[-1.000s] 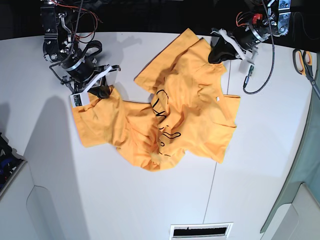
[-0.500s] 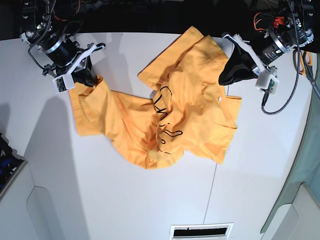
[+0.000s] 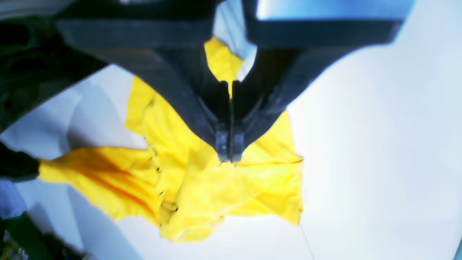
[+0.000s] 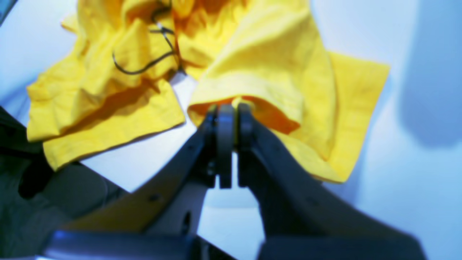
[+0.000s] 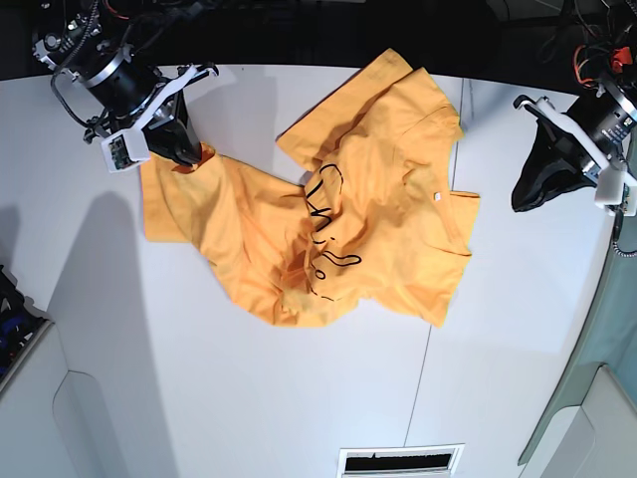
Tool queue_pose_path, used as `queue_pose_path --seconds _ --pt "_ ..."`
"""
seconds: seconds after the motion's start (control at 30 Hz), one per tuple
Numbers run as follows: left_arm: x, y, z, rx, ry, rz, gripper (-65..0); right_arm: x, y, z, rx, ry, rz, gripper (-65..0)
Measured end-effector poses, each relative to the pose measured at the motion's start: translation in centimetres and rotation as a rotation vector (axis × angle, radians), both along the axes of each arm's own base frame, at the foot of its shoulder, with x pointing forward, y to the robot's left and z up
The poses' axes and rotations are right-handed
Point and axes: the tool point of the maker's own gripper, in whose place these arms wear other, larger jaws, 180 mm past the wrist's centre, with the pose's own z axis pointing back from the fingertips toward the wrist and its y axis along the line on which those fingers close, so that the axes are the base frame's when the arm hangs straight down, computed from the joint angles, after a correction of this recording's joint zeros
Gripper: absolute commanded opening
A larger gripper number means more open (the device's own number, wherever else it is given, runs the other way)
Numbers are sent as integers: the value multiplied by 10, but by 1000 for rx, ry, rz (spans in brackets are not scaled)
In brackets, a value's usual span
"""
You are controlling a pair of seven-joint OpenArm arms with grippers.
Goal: Layout the t-shirt on the table in an organized manner, then fold the t-shirt properly
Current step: 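Lift the shirt with both grippers and pull the edges apart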
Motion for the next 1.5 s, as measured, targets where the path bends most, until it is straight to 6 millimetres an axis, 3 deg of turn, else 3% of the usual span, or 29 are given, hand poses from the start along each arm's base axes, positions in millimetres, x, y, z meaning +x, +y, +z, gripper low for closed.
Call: queue_pose_path --seconds 0.13,0.27,0.33,0.43,0.47,0.6,0.8,0.87,0.97,1.1,1.2,1.27,1.37,1.5 --pt "-8 -12 -22 -12 90 -42 -638 0 -7 -5 -60 1 -2 -650" --pt "-28 -32 -75 -63 247 -82 -334 -3 -9 -9 -85 23 0 -650" --pt "-43 -38 -107 -77 329 -86 -284 -4 -10 -11 -90 33 2 -650" --pt "-55 -24 -154 -53 469 11 -284 -5 -10 -11 -91 33 1 -650" --pt "-55 -21 -162 -62 486 24 -284 -5 -10 -11 -91 34 1 -650" --pt "-44 -30 -166 -119 464 26 -284 -5 -10 -11 -90 35 1 -650" --pt "-51 -55 -170 -170 466 4 -288 -5 -10 -11 -92 34 1 -650" --pt "-53 -63 -173 -145 467 -27 -371 -5 -10 -11 -92 34 2 -650" --pt "-62 -80 -181 -99 496 -98 -650 -5 -10 -11 -92 34 2 -650" --pt "-67 -106 -180 -141 496 -152 -650 -5 -11 -11 -93 35 2 -650" --pt "-58 -99 -169 -189 477 -106 -650 -6 -15 -16 -132 40 7 -650" --pt "-40 -82 -145 -227 400 -46 -650 -6 -18 -23 -146 57 5 -650" --pt "-4 -53 -92 -226 228 8 -650 -6 -22 -38 -142 94 -6 -650" --pt "23 -39 -28 -197 70 -39 -650 -6 -23 -54 -94 142 -31 -650"
